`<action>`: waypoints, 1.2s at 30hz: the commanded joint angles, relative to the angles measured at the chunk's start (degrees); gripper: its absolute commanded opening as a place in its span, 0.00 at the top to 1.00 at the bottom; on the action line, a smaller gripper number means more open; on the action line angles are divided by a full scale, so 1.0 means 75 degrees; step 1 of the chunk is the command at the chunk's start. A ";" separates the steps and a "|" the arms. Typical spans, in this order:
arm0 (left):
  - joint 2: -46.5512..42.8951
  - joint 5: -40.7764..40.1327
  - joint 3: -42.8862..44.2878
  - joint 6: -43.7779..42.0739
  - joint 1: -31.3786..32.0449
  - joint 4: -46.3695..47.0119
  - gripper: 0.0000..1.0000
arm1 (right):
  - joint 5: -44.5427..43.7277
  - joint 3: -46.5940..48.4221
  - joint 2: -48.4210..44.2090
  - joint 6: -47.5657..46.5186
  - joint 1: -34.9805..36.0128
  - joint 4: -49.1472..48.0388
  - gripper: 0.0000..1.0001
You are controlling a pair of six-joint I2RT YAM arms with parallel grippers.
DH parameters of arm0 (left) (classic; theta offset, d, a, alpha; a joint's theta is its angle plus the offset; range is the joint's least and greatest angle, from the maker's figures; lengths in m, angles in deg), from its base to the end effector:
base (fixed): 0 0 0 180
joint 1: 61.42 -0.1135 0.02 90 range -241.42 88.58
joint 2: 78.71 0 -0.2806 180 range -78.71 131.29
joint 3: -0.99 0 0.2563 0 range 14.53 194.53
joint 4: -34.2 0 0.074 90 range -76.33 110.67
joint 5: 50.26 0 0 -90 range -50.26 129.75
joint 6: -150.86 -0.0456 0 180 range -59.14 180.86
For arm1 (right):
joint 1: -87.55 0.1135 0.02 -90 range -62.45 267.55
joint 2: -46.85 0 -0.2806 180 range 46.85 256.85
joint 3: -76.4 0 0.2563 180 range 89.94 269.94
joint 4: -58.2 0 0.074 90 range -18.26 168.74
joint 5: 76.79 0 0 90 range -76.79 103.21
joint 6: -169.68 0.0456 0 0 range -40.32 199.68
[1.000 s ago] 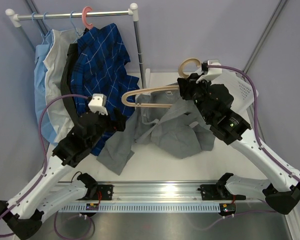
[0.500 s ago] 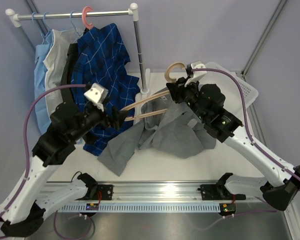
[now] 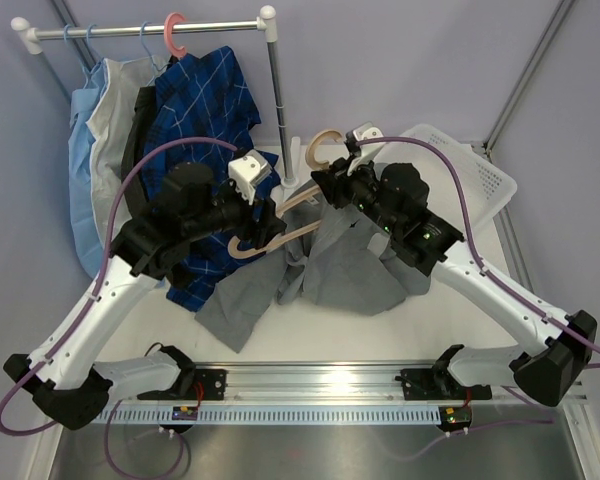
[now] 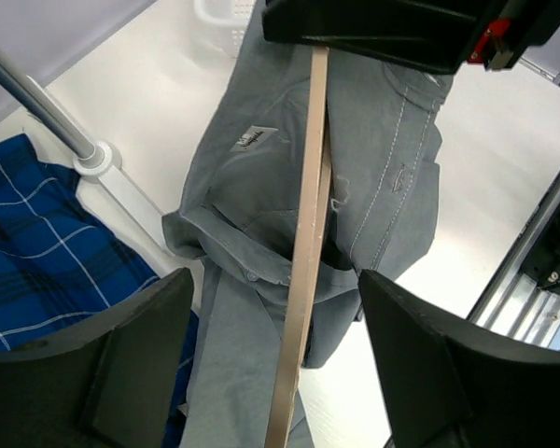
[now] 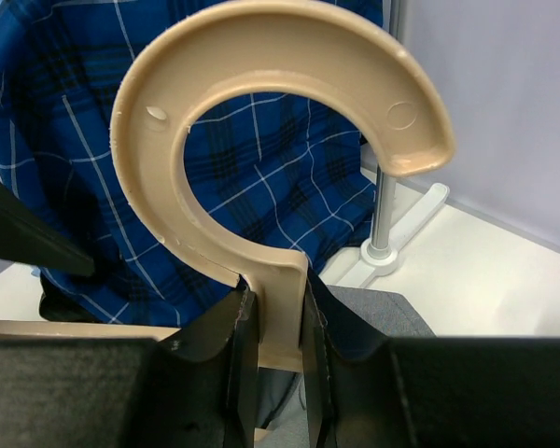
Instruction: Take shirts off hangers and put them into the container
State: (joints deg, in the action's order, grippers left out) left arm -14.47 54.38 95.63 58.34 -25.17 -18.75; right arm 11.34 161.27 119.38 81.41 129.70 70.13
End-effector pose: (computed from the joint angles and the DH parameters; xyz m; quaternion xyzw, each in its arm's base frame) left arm 0.1772 -0.1442 0.4506 0.3405 0.7547 -0.2612 0.4963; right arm 0.2277 0.2041 0.4368 -0.2325 0.6651 0.2544 0.6624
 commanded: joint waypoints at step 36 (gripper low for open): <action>-0.1524 -0.0932 -0.1591 0.0161 -0.0028 -0.0170 1.00 | 0.0167 -0.0218 -0.0214 0.0061 0.0017 0.0740 0.23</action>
State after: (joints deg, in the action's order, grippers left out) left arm -25.09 51.06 83.06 58.95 -24.97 -21.57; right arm 12.89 159.44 118.86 82.20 130.14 73.80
